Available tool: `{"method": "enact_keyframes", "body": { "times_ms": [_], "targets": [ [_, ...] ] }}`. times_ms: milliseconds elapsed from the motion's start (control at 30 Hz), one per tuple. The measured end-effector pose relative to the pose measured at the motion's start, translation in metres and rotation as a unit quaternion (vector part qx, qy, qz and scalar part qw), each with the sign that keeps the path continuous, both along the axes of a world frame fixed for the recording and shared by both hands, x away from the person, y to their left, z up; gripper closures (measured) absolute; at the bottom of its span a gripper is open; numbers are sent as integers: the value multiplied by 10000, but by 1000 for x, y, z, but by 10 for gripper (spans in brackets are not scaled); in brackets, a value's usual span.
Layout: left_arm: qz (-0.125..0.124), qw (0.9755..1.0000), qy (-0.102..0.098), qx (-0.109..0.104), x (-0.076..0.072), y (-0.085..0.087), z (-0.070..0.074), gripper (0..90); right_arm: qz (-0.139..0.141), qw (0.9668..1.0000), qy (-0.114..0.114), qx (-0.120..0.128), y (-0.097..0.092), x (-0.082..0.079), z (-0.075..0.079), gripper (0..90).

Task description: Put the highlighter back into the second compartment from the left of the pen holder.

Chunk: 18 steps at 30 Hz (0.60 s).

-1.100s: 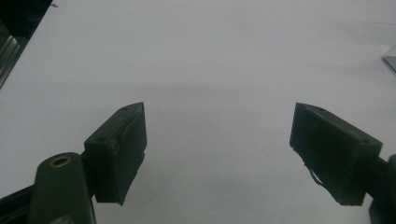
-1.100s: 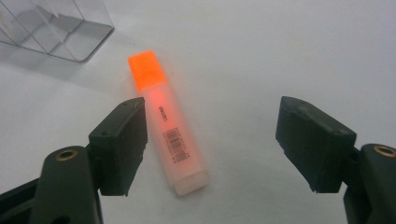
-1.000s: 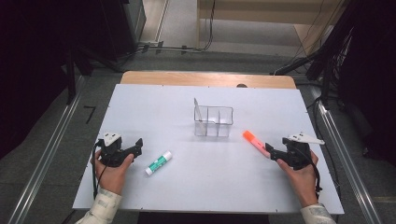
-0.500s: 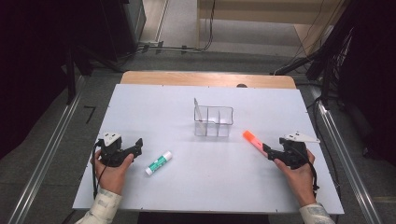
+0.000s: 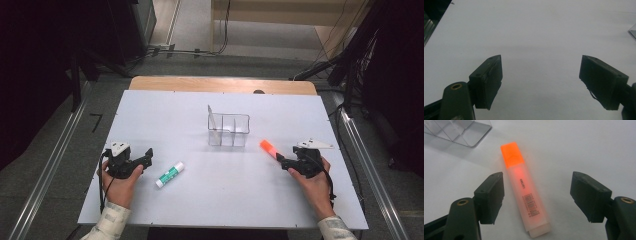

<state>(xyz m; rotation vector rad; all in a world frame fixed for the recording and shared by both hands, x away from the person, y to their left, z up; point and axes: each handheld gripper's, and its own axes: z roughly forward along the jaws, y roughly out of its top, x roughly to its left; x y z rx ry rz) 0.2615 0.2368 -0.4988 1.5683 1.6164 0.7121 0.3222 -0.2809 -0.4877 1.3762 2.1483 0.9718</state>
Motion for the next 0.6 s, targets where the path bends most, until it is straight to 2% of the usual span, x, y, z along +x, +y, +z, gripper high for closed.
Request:
{"method": "enact_keyframes", "body": {
  "times_ms": [600],
  "targets": [
    [-3,10000,2,2,0,0,0,196,42,9998,159,-58,15,14,-5,305]
  ]
}}
